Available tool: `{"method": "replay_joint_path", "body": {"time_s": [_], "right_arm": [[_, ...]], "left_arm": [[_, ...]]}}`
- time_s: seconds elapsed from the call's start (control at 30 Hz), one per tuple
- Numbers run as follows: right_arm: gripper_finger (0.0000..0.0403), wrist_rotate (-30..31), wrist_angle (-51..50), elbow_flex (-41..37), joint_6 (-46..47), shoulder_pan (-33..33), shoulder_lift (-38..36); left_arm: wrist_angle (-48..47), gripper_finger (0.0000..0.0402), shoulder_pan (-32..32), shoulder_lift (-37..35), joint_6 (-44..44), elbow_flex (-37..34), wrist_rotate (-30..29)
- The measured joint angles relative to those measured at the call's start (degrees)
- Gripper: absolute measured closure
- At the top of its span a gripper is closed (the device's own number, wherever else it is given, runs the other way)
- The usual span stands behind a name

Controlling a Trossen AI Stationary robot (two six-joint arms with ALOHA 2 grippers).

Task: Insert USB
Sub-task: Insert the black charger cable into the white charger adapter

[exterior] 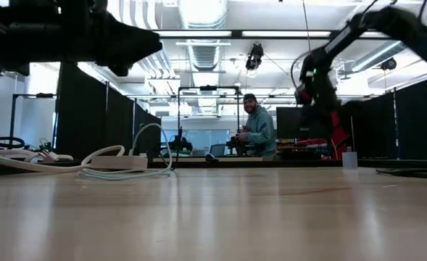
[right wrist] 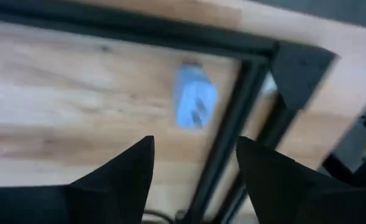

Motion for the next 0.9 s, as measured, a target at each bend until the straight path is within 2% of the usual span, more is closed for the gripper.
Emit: {"method": "replay_joint_path", "body": {"time_s": [0.1, 0.17, 0.3, 0.53, 0.7, 0.77, 0.87, 0.9], "right_arm": [[0.0193, -0.9, 0.0, 4.7, -2.2, -0.4, 4.5], [0.0188, 1.9, 0.1, 7.2, -3.3, 0.1, 5.0], [0.0173, 2.5, 0.1, 10.6, -4.7, 0.2, 6.2], [0.0151, -0.6, 0.0, 10.5, -2.4, 0.6, 4.6], [0.0152, -0.1, -0.3, 9.2, 0.3, 4.1, -0.1], [0.0159, 6.2, -0.2, 8.7, 3.2, 6.1, -1.2], [0.0175, 22.3, -0.1, 7.9, 7.7, 9.2, -2.9], [0.0182, 24.8, -0.1, 7.3, 8.7, 9.8, -3.5]], "left_arm": [[-0.1, 0.026, 0.2, 1.8, -0.3, 0.8, -0.3], [-0.1, 0.026, 0.7, 2.8, -0.3, 1.3, -0.4], [-0.8, 0.0253, 2.6, 3.6, -0.5, 1.5, -0.4], [-1.6, 0.0242, 5.3, 2.6, 0.4, 1.4, -0.4], [-1.2, 0.024, 7.5, 2.7, 2.9, 1.4, -0.2], [-0.6, 0.0243, 9.4, 2.7, 0.1, 1.4, 0.1], [2.7, 0.0252, 11.5, 2.0, -0.5, 1.4, 4.1], [3.8, 0.0257, 11.9, 1.7, 0.3, 1.4, 5.7]]}}
